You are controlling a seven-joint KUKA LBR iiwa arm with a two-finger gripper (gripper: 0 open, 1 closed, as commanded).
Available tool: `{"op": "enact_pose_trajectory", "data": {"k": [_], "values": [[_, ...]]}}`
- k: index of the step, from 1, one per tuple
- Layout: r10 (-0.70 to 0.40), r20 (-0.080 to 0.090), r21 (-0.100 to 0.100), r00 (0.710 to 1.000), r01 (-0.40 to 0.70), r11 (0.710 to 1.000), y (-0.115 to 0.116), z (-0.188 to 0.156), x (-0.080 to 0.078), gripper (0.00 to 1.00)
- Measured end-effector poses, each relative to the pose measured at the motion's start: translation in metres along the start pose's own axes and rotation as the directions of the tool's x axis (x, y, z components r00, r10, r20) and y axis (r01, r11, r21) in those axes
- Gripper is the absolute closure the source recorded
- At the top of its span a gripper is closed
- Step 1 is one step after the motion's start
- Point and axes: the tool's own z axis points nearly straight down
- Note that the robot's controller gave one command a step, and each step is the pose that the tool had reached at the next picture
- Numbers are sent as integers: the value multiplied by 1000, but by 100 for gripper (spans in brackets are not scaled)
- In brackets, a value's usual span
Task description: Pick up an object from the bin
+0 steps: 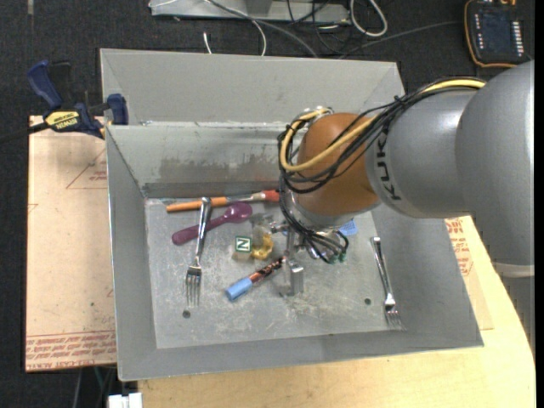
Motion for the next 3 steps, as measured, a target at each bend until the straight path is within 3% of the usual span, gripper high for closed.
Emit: {"op": "enact_pose_trajectory", "data": {"k": [1,2,3], "values": [[-107,4,2,994,107,994,4,-2,-7,0],[-107,10,0,994,107,994,27,-4,10,100],[-106,10,0,994,106,994,27,-4,10,100]]}}
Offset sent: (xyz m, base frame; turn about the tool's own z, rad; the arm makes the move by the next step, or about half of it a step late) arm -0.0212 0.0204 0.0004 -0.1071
